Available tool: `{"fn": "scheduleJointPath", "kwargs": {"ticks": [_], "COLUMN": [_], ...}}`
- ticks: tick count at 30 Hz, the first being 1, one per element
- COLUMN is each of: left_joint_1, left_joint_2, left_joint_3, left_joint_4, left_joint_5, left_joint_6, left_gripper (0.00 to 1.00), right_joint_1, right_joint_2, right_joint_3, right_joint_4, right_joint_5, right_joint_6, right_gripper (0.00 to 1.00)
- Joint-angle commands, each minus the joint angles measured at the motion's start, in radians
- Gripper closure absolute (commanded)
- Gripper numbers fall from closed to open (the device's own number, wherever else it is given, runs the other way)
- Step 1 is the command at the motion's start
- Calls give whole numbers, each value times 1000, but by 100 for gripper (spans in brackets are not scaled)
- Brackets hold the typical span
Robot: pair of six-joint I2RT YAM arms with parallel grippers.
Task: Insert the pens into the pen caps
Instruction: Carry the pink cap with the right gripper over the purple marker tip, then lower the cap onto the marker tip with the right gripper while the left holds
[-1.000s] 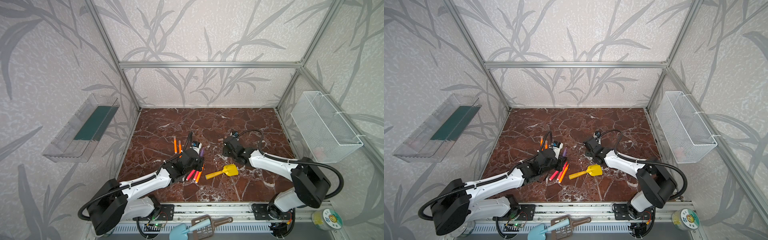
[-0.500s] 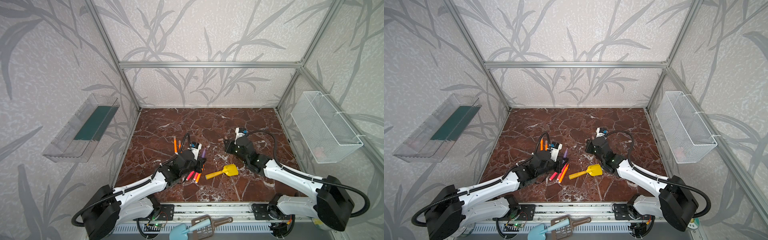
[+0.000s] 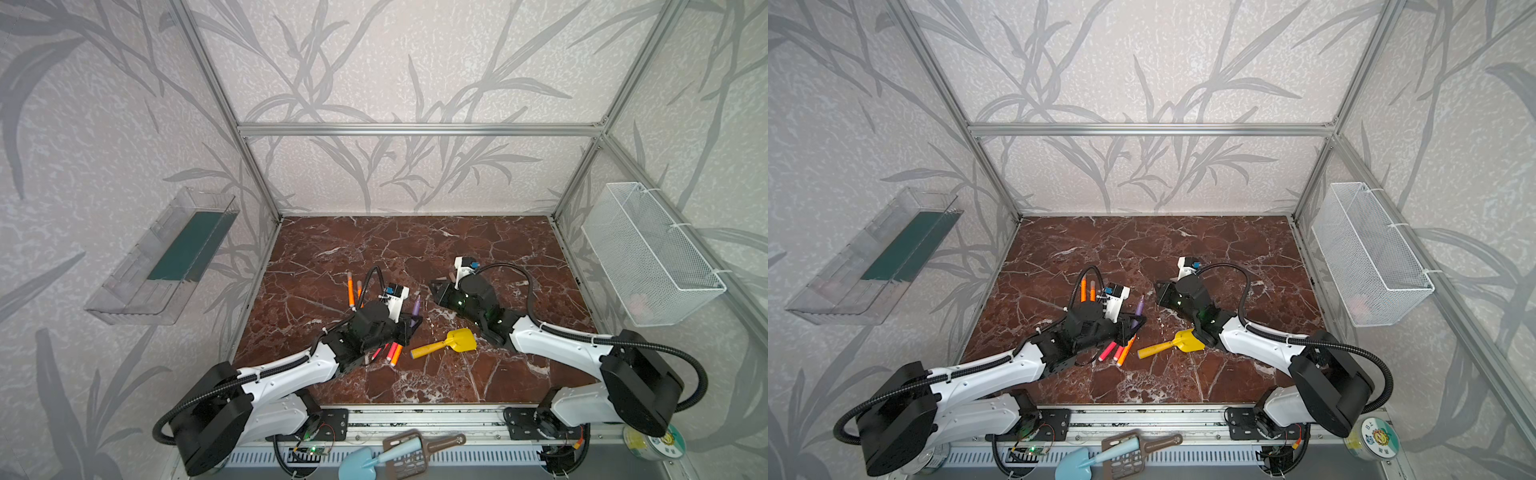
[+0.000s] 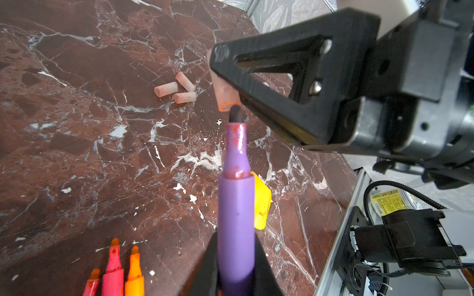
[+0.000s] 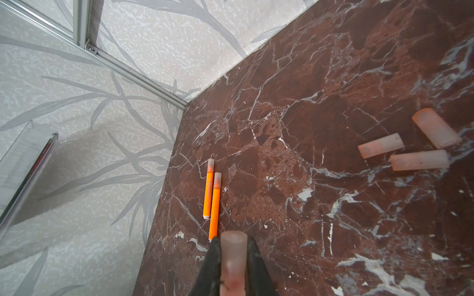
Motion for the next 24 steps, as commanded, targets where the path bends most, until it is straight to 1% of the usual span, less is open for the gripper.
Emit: {"fn": "scheduleJointPath", "kwargs": {"ticks": [1, 10, 24], "left_joint_1": [1, 2, 1], "left_joint_2": [15, 40, 45], "left_joint_3": [-10, -4, -5], "left_joint_4": [48, 64, 66], "left_joint_5": [15, 25, 16], "left_joint_6": [-17, -26, -29], "left_gripper": [100, 100, 100], "right_joint_1": [7, 31, 68], "right_joint_2": [-1, -29, -23], "right_joint_3": [44, 47, 47], "right_joint_4": [54, 53, 67], "right_joint_5": [-10, 7, 6], "right_joint_6": [9, -3, -5], "right_gripper": [93, 92, 93]}}
